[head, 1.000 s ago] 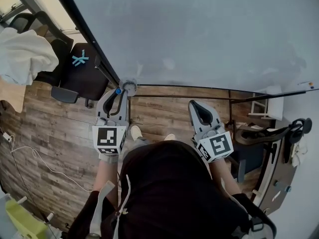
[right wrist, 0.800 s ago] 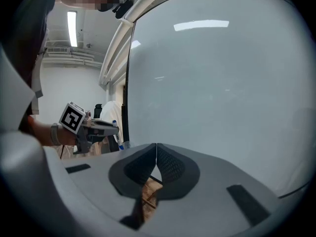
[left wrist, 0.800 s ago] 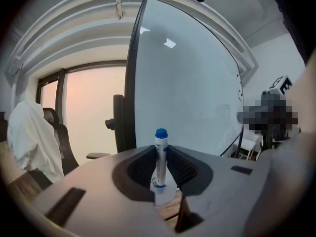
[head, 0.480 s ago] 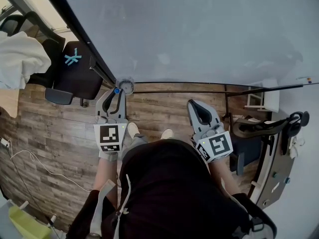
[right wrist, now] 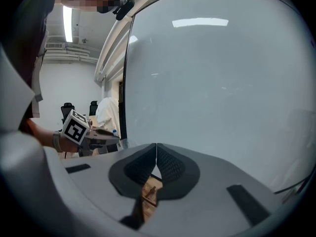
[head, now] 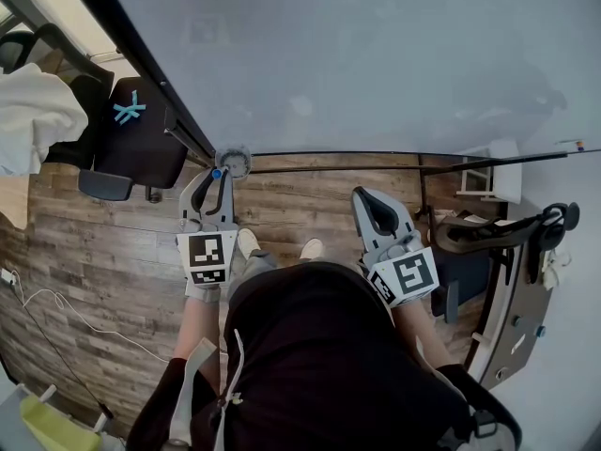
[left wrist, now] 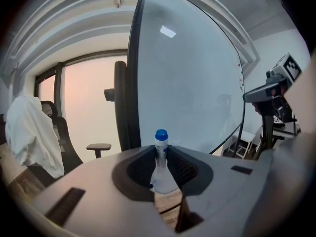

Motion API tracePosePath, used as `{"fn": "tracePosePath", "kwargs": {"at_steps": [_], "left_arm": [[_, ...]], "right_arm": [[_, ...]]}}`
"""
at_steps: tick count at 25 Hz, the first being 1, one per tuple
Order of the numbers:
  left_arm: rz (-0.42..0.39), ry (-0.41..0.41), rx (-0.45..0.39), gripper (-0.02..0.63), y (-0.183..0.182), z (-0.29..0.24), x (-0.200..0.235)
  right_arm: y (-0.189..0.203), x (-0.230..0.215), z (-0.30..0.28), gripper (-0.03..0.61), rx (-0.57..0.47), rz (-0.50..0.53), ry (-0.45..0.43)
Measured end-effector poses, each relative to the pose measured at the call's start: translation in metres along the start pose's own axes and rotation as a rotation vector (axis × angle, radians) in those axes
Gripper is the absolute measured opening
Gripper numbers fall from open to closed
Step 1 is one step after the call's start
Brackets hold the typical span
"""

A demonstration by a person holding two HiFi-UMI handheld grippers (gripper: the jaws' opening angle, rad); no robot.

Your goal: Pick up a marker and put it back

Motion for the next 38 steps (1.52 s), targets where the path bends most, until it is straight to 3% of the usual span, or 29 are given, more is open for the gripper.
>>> {"fn": "tracePosePath", "kwargs": {"at_steps": [18,38], "left_arm": [[0.005,-0.009,0.019,0.086,0.006,-0.007,0.003],[-0.070,-0.048,-0.061,0.089,-0.038,0.020,-0.036]], "right_arm": [[-0.001,-0.005,0.001,0.015,-0.001,-0.006,0.015],[0.008,-0.024,0.023,0.015,-0.093,-0.039,-0.011]]}}
Point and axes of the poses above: the fingertips, and each gripper's own axes: z backward along the fingers, x to its left, y out of its underside, the point moved 9 cm from there along z, backward along the fingers, and after that the axes turned 10 degrees about z, right-handed, at the moved point
